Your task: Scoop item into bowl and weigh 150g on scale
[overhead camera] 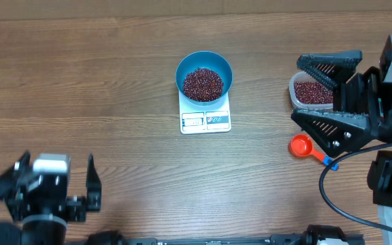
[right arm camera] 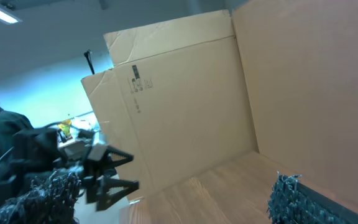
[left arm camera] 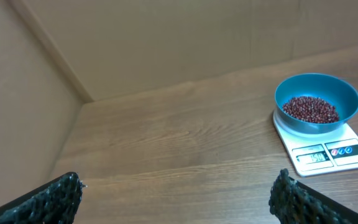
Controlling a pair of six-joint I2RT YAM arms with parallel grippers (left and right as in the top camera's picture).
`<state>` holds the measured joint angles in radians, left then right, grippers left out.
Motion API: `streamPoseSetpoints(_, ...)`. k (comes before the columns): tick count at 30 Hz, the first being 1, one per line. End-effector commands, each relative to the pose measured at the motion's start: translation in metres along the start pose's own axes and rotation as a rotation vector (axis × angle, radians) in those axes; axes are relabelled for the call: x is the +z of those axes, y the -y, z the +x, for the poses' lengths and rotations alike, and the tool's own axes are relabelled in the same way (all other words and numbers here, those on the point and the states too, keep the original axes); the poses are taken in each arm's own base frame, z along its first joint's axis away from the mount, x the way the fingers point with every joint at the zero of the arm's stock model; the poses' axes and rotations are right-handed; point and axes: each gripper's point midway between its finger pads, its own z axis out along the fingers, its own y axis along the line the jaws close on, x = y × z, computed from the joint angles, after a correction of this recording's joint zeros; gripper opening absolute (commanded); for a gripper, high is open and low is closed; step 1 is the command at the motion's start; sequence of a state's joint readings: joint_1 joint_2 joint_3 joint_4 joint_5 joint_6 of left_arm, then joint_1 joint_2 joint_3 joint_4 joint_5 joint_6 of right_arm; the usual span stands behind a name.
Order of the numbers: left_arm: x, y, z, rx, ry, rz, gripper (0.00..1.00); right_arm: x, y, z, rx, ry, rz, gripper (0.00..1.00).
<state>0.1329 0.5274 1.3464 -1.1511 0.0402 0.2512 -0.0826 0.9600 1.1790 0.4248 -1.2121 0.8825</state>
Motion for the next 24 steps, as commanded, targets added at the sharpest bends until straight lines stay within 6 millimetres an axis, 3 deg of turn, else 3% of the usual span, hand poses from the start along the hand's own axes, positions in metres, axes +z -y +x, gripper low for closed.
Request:
streamPoseSetpoints(1, -0.023, -0.004, 0.001, -0.058, 0.052, -0.042, 1.0, 0.001, -0.002, -0.001, 0.006, 0.002, -0.002, 1.0)
streamPoseSetpoints(7, -0.058, -0.008, 0.008, -0.103, 0.151, -0.107, 1.0, 0.0, -0.005, -0.002, 0.0, 0.003, -0.003, 1.0)
streamPoseSetpoints(11, -0.071, -0.005, 0.02, -0.121, 0.195, -0.112, 1.0, 0.0, -0.009, -0.002, -0.01, 0.005, -0.006, 1.0)
streamPoseSetpoints(19, -0.063, 0.003, 0.051, -0.233, 0.21, -0.102, 0.99, -0.002, -0.021, -0.004, -0.035, 0.01, -0.013, 1.0)
streamPoseSetpoints(24, -0.062, 0.004, 0.054, -0.273, 0.272, -0.105, 1.0, -0.003, -0.024, -0.004, -0.042, 0.012, -0.016, 1.0)
